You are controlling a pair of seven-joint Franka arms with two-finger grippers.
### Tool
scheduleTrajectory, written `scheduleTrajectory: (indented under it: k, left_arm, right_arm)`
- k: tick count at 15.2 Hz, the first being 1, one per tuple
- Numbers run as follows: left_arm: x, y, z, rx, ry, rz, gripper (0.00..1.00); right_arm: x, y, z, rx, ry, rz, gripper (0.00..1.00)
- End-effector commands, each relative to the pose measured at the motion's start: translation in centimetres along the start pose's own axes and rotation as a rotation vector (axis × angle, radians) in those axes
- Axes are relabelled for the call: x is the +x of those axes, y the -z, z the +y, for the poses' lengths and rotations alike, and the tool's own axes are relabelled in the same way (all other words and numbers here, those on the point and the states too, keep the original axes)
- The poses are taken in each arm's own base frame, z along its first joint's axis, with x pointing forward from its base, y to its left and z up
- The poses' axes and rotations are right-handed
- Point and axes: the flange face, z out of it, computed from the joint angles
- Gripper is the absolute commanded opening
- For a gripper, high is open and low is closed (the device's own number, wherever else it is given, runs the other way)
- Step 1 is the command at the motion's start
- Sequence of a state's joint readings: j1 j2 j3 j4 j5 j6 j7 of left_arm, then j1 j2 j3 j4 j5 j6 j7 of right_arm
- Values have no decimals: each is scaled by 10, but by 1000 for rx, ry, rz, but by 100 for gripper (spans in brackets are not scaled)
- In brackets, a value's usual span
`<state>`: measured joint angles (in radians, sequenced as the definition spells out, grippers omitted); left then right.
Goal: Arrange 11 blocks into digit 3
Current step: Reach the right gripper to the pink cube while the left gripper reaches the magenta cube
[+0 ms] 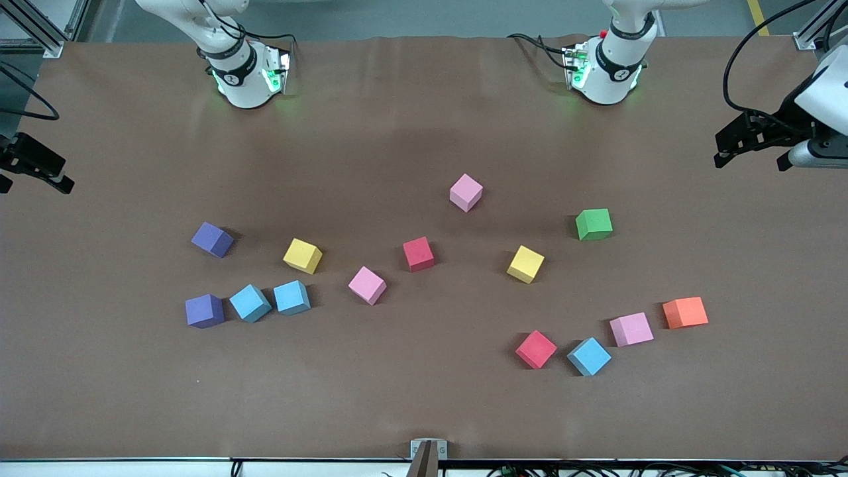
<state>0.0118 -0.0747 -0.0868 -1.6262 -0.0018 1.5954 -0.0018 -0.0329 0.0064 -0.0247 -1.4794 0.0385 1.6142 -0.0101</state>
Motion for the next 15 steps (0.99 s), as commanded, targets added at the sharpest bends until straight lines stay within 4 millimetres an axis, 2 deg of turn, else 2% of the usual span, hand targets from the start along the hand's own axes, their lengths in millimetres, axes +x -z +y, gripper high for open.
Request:
scheduleTrajectory:
  k: [1, 4, 6, 8, 10, 11, 13, 15]
  left_arm:
    - [2, 5, 0, -7, 1, -5, 100]
    - [5, 6, -1, -8, 3, -2, 100]
    - [14, 0, -1, -4, -8, -10, 100]
    - [26, -24, 13, 13, -29, -49, 100]
    - [43, -57, 48, 5, -86, -77, 100]
    - [51, -73, 69, -1, -115, -67, 100]
    - [61, -102, 113, -15, -90, -54, 100]
    - [57, -136, 180, -5, -76, -88, 100]
  right_arm:
    - [0, 2, 0, -11, 0, -1, 100]
    - [0, 2, 0, -11, 0, -1, 100]
    - [1, 2, 0, -11, -1, 5, 100]
    - [1, 2, 1, -11, -3, 8, 100]
    - [3, 0, -2, -9, 2, 3, 100]
    - [6, -8, -8, -8, 12, -9, 100]
    - [7, -12, -17, -6, 27, -16, 100]
    - [13, -28, -28, -8, 46, -43, 100]
